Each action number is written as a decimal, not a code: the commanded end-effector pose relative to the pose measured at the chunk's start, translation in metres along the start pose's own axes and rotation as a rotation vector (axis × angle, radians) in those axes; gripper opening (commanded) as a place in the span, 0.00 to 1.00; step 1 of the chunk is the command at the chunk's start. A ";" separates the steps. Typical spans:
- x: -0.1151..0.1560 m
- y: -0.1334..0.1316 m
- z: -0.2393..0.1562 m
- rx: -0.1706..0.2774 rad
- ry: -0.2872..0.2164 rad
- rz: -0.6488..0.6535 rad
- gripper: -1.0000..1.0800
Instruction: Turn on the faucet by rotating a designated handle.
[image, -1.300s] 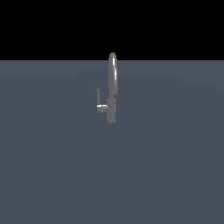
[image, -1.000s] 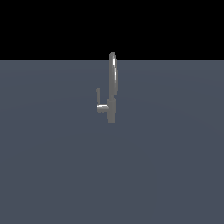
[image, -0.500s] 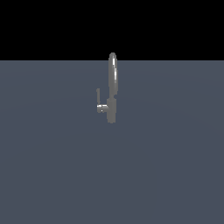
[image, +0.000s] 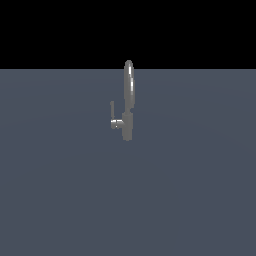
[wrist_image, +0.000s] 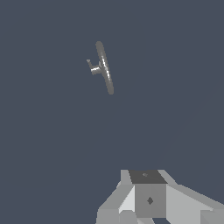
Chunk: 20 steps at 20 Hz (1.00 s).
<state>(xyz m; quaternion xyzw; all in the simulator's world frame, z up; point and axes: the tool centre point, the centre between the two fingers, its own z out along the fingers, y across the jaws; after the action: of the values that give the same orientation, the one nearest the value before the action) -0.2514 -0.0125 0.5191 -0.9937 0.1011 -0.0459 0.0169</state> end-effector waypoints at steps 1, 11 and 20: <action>0.001 -0.004 -0.010 -0.009 0.034 0.033 0.00; 0.008 -0.042 -0.062 -0.073 0.239 0.233 0.00; 0.020 -0.096 -0.091 -0.145 0.429 0.416 0.00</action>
<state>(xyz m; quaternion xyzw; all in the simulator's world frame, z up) -0.2257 0.0660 0.6122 -0.9264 0.2926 -0.2291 -0.0602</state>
